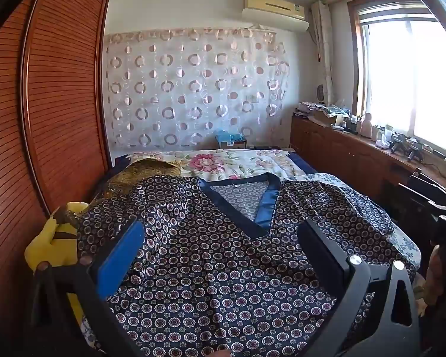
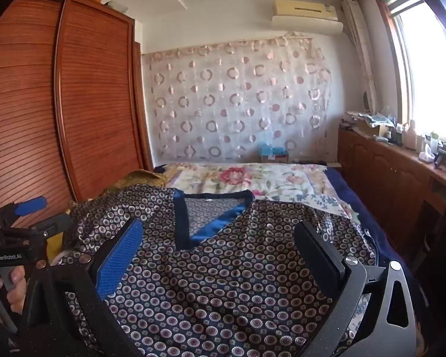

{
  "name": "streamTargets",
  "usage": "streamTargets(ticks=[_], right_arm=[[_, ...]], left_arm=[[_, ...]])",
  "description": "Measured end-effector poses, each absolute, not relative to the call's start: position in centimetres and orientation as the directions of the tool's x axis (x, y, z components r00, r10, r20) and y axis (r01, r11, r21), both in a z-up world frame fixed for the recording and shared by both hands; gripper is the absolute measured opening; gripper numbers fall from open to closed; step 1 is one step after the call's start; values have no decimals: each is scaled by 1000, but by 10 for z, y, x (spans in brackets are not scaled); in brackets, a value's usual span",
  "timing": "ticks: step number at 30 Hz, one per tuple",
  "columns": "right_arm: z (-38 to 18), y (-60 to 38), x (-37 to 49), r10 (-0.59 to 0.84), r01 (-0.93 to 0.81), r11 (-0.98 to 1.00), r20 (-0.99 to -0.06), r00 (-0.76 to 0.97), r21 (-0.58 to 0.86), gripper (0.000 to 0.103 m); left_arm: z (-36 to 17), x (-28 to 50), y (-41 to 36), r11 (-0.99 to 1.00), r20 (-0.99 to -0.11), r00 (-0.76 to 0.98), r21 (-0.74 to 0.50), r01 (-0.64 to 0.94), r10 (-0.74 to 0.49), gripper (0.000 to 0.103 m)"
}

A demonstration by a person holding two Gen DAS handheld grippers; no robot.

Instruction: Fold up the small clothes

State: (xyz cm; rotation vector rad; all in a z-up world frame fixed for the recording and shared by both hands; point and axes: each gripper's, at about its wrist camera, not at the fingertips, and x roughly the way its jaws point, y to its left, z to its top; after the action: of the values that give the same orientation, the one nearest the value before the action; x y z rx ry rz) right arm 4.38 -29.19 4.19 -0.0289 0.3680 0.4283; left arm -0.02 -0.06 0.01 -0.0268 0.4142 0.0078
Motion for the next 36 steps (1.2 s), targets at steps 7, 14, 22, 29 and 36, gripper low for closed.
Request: streamTargets(ticks=[7, 14, 22, 29, 36], right_arm=[[43, -294, 44, 406, -411, 909, -352, 843, 64, 103], [41, -292, 43, 404, -409, 910, -355, 843, 65, 103], [42, -293, 43, 405, -409, 910, -354, 843, 68, 103], [43, -293, 43, 405, -408, 910, -353, 844, 68, 103], [43, -293, 43, 404, -408, 911, -352, 844, 69, 103]], left_arm=[[4, -2, -6, 1000, -390, 921, -6, -13, 10, 103], [3, -3, -6, 1000, -395, 918, -10, -21, 15, 103], [1, -4, -1, 999, -396, 918, -24, -33, 20, 103], [3, -4, -1, 999, -395, 918, -25, -38, 25, 103], [3, -4, 1, 999, -395, 918, -26, -36, 23, 103]])
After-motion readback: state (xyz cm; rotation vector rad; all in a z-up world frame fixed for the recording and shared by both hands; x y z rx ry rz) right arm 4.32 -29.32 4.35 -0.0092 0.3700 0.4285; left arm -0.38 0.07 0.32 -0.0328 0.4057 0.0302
